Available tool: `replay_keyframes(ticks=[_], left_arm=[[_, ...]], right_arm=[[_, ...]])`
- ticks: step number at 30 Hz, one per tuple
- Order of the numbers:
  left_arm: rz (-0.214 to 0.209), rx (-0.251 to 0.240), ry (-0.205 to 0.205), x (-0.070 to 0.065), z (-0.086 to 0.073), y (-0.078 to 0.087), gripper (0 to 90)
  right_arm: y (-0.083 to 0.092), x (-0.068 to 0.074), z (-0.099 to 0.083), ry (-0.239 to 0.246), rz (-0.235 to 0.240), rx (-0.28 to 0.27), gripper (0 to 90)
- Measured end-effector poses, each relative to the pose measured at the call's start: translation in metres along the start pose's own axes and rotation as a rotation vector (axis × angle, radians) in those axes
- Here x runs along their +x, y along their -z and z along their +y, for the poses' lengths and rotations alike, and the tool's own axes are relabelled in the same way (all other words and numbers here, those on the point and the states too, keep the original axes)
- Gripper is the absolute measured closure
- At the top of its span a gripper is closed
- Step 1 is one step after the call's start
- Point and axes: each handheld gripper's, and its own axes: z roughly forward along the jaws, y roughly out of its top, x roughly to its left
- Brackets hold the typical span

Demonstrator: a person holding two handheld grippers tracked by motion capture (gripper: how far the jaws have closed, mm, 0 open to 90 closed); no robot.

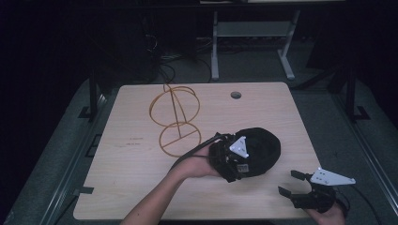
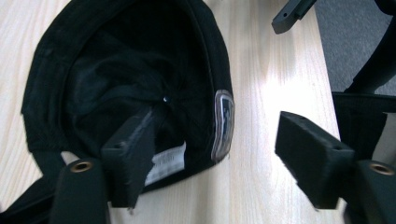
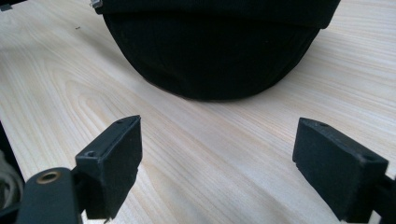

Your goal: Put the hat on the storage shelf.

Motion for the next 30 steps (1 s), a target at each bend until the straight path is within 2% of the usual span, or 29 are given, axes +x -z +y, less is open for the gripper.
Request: replay_keyframes(ticks=[2,7,12,18,22,26,28,30], left_arm=[[0.002,0.027,-0.013,0.001,0.003,-0.004,30.3],[-0.012,0.054,-0.014,0.005,0.005,-0.014,36.2],[-0.02,0.109,-0.011,0.009,0.002,-0.023,39.4],[-0.022,0.114,-0.022,0.01,0.001,-0.024,52.7],[-0.02,0.11,-0.028,0.01,0.004,-0.023,58.6],[-0.028,0.099,-0.037,0.01,0.009,-0.022,64.9],[-0.032,0.089,-0.038,0.01,0.012,-0.02,68.1],[-0.039,0.059,-0.034,0.011,0.017,-0.015,72.0]], right_arm=[[0.001,-0.001,0.0,0.0,-0.002,-0.005,15.3],[0.002,-0.001,0.0,0.002,0.0,-0.011,15.3],[0.002,-0.001,-0.001,-0.002,0.003,-0.009,15.3],[0.001,0.0,-0.001,0.004,0.0,-0.005,15.3],[0.0,0.001,0.0,0.008,0.001,-0.008,15.3],[-0.001,0.001,-0.001,-0.008,-0.001,-0.023,14.0],[-0.001,0.001,-0.002,-0.011,-0.003,-0.028,13.9],[-0.001,0.002,-0.001,-0.02,-0.004,-0.044,13.9]])
